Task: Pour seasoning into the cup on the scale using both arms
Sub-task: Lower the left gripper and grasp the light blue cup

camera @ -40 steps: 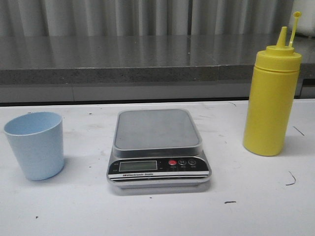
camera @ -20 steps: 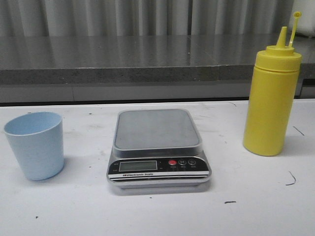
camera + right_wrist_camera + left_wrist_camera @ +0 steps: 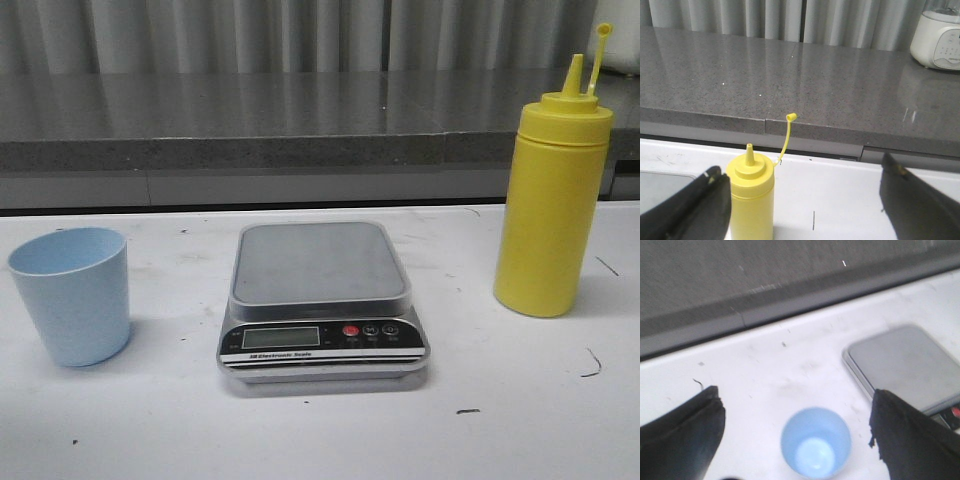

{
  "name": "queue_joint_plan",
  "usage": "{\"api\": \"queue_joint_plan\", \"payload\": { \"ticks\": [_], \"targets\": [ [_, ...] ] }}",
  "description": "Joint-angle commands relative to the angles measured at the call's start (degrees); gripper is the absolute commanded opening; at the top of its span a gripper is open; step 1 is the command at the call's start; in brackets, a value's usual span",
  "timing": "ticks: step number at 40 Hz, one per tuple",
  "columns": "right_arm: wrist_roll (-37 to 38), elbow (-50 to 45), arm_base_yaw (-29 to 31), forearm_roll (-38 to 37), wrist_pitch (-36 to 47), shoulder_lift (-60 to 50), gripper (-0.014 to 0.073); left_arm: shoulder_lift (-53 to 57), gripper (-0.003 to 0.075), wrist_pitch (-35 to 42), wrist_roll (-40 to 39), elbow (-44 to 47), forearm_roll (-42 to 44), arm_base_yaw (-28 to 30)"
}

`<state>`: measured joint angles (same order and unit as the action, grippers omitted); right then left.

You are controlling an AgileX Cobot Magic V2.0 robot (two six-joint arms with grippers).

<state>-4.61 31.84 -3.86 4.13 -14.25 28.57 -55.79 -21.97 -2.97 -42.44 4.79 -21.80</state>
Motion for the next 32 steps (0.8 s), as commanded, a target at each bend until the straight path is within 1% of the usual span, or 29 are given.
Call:
{"api": "queue_joint_plan", "payload": {
  "ticks": [1,6,12,17,26,29,31,32],
  "targets": [
    [0.18,2.23,0.09,-0.23,4.15,0.49,0.0622,-5.78,0.0565,-1.84,-0.5,-4.57,-0.45,-4.53],
    [0.18,2.23,0.09,-0.23,4.1,0.49,0.0622,-13.57,0.0565,-7.82,-0.5,-8.89,-0.45,-8.36],
    [0.18,2.23,0.09,-0.23,4.1,0.49,0.0622,-22.01,0.0565,-13.21,-0.5,-13.96,-0.45,-9.19],
    [0.18,2.23,0.09,-0.23,4.1,0.49,0.0622,-27.7,0.0565,-14.47,-0.5,-16.55,-0.45,-9.08],
    [0.18,2.23,0.09,-0.23,4.1,0.49,0.0622,-34.74,0.0563,-15.32,-0.5,-17.11,-0.3,-9.08],
    [0.18,2.23,0.09,-0.23,4.1,0.49,0.0622,-35.82,0.052,-15.58,-0.5,-17.11,0.3,-9.08],
    [0.18,2.23,0.09,-0.23,4.1,0.49,0.0622,-36.2,0.0456,-15.7,-0.5,-17.11,0.3,-9.08],
    [0.18,2.23,0.09,-0.23,4.1,0.49,0.0622,-36.19,0.041,-15.79,-0.5,-17.11,0.3,-9.08]
  ]
}}
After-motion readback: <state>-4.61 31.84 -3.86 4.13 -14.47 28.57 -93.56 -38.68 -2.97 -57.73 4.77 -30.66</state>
